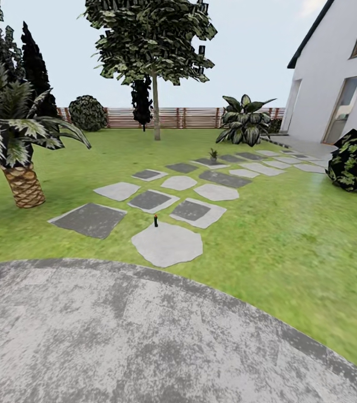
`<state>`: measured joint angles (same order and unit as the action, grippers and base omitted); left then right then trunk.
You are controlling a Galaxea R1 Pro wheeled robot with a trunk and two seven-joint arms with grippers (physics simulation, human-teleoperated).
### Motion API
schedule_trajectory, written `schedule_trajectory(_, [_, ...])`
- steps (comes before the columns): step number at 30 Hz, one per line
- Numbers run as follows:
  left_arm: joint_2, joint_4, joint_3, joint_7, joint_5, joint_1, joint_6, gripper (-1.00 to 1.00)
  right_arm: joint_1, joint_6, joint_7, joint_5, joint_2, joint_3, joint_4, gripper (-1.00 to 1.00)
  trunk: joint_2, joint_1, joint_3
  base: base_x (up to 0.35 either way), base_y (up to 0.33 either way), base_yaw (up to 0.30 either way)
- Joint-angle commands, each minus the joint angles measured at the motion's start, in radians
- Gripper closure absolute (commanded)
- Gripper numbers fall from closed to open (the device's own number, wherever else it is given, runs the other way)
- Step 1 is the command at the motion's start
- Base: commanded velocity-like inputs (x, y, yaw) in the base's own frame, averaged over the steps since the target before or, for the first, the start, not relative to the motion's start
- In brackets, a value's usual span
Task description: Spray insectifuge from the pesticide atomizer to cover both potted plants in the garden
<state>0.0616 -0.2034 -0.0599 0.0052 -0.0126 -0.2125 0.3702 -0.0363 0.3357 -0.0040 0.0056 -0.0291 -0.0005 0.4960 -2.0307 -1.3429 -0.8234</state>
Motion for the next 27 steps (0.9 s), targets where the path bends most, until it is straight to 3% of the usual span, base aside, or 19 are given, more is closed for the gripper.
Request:
schedule_trajectory(1, [0.000,0.001,-0.004,-0.001,-0.001,-0.001,0.005,-1.00,-0.001,0.003,-0.001,0.001,-0.001,-0.001,-0.001,-1.00,0.000,0.000,-0.001,0.299,-0.039,0.000])
schedule_trajectory(27, [0.001,0.001,-0.004,-0.001,-0.001,-0.001,0.006,-1.00,-0.001,0.003,-0.001,0.001,-0.002,-0.006,0.001,-1.00,0.000,0.000,-0.001,0.336,-0.076,0.000])
